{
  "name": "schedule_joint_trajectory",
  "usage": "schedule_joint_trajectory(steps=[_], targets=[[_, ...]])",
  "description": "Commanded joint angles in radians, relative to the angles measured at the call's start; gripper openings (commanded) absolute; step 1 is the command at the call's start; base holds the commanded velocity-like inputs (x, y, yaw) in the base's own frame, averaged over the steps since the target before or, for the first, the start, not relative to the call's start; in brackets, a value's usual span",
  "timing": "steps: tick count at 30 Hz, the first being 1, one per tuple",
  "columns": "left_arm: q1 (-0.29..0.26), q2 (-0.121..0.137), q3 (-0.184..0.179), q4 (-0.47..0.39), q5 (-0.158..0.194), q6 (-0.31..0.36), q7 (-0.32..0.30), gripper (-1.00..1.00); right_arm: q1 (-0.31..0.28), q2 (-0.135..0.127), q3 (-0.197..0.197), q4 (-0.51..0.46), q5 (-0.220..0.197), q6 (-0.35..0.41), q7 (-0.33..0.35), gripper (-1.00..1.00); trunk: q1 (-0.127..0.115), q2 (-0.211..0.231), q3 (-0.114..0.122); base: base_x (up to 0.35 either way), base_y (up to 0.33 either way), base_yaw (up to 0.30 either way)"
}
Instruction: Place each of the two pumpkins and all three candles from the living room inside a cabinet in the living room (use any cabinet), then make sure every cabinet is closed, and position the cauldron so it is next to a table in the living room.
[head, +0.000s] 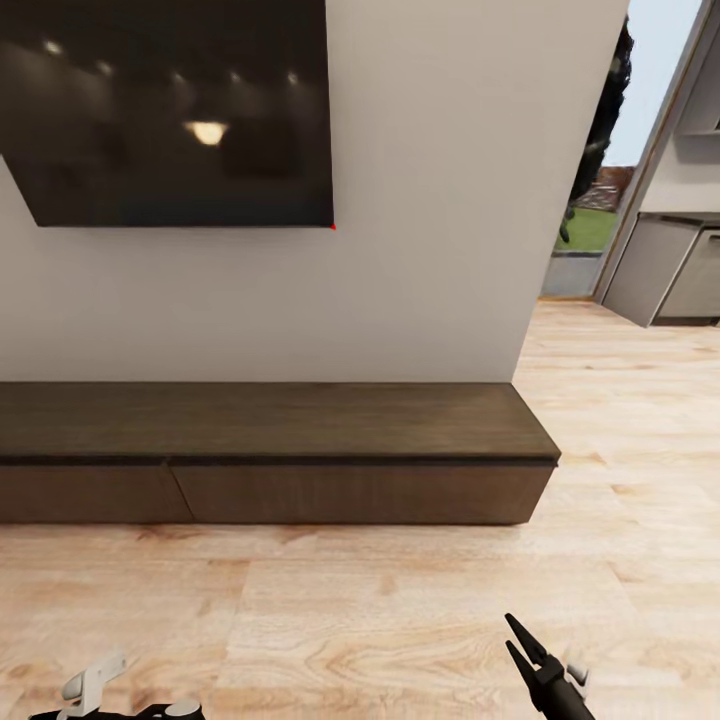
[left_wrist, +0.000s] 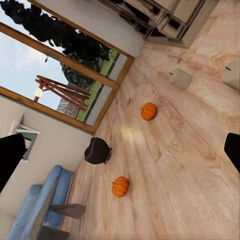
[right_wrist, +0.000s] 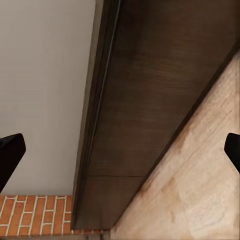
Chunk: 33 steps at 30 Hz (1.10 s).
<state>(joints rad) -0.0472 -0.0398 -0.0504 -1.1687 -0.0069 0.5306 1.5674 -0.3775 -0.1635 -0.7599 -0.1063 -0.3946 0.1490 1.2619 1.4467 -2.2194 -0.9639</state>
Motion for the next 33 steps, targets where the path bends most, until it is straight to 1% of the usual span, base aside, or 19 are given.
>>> schedule_joint_trajectory(steps=[1, 7, 23, 25, 27, 29, 31, 33], targets=[[0.0, 0.0, 0.0, 0.0, -0.001, 0.005, 0.003, 1.0, 0.0, -0.002, 0.005, 0.0, -0.01, 0.01, 0.003, 1.0, 0.004, -0.008, -0.004, 0.0, 0.0, 0.0], [0.0, 0.0, 0.0, 0.0, -0.002, -0.005, 0.003, 1.0, 0.0, -0.003, 0.005, 0.0, -0.01, 0.01, 0.004, 1.0, 0.027, -0.05, -0.023, 0.0, 0.0, 0.0], [0.0, 0.0, 0.0, 0.001, -0.003, -0.006, 0.003, 1.0, 0.0, -0.003, 0.005, 0.0, -0.01, 0.009, 0.006, 1.0, 0.088, -0.162, -0.073, 0.0, 0.0, 0.0], [0.0, 0.0, 0.0, 0.001, -0.004, -0.006, 0.003, 1.0, 0.0, -0.004, 0.004, 0.0, -0.01, 0.008, 0.023, 1.0, 0.096, -0.176, -0.079, 0.0, 0.0, 0.0], [0.0, 0.0, 0.0, 0.002, -0.004, -0.007, 0.003, 1.0, 0.004, -0.005, 0.004, 0.0, -0.01, 0.007, 0.067, 1.0, 0.103, -0.19, -0.086, 0.0, 0.0, 0.0], [0.0, -0.001, 0.0, 0.002, -0.004, -0.007, 0.003, 1.0, 0.018, -0.014, -0.009, 0.0, -0.01, 0.007, 0.142, 1.0, 0.111, -0.204, -0.092, 0.0, 0.0, 0.0], [0.0, -0.001, 0.0, 0.003, -0.004, -0.007, 0.003, 1.0, 0.025, -0.02, -0.021, 0.0, -0.009, 0.009, 0.179, 1.0, 0.119, -0.218, -0.098, 0.0, 0.0, 0.0], [0.0, -0.001, 0.0, 0.003, -0.005, -0.007, 0.003, 1.0, 0.029, -0.023, -0.028, 0.0, -0.009, 0.011, 0.199, 1.0, 0.126, -0.232, -0.104, 0.0, 0.0, 0.0]])
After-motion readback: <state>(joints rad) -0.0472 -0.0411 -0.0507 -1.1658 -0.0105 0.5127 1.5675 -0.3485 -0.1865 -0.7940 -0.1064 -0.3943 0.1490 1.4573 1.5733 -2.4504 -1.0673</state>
